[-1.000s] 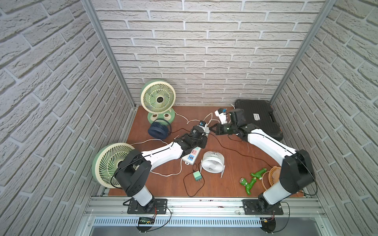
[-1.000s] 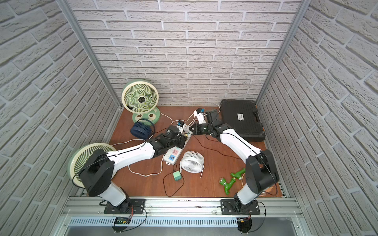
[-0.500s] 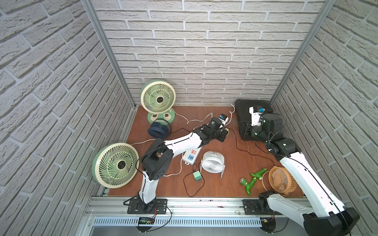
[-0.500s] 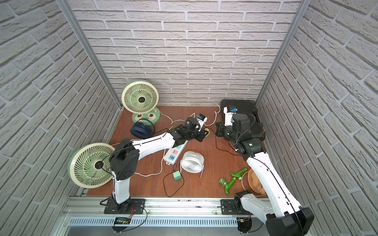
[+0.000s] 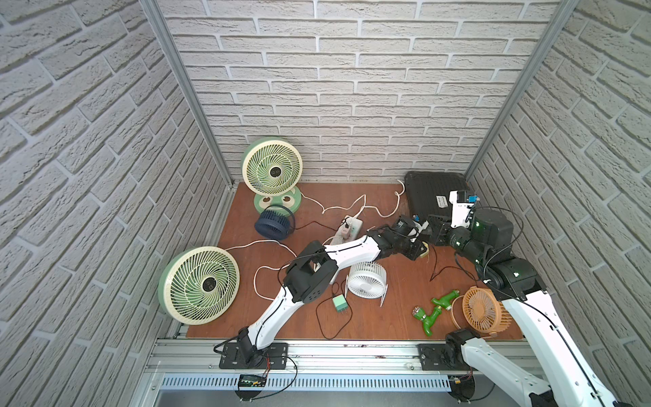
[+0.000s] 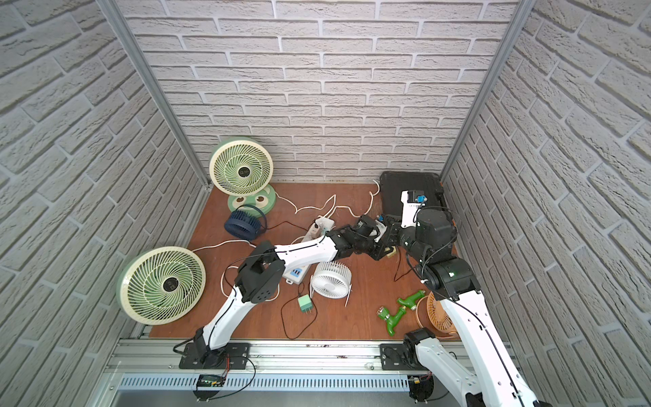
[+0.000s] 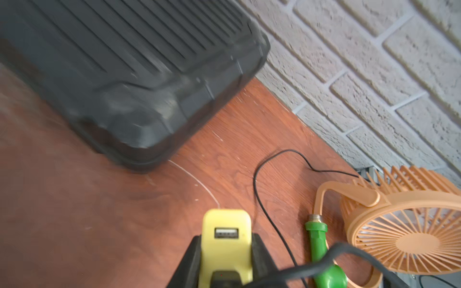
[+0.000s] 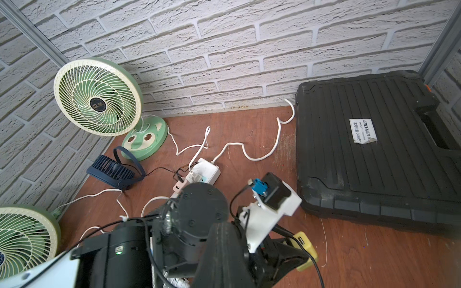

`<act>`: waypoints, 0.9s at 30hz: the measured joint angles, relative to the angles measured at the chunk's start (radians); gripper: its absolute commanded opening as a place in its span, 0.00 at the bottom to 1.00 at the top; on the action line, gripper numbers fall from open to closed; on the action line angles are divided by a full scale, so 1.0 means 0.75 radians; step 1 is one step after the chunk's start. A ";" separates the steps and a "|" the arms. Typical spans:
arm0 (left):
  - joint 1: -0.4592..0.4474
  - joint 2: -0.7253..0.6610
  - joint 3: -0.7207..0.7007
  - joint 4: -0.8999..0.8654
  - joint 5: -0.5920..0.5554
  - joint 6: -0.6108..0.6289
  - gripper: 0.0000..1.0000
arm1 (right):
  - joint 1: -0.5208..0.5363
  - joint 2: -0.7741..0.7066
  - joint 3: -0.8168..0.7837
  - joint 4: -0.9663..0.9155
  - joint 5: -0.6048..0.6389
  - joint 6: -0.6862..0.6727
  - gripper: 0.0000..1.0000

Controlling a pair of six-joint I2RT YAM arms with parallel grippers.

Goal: Unplug the desk fan from the power strip
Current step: Place the plug at the center of the board.

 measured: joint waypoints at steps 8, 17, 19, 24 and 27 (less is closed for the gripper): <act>-0.038 0.103 0.062 -0.038 0.055 -0.060 0.04 | -0.001 0.006 -0.051 -0.006 -0.027 0.000 0.03; -0.038 0.106 0.078 -0.041 0.045 -0.059 0.54 | -0.001 0.044 -0.057 0.003 -0.061 0.000 0.03; -0.037 0.103 0.078 -0.042 0.035 -0.053 0.61 | -0.001 0.054 -0.057 0.009 -0.071 0.000 0.03; -0.037 0.080 0.075 -0.049 0.014 -0.021 0.68 | -0.001 0.089 -0.058 0.029 -0.103 0.000 0.03; -0.032 0.034 0.038 -0.053 -0.008 0.002 0.68 | -0.001 0.115 -0.058 0.041 -0.121 0.000 0.03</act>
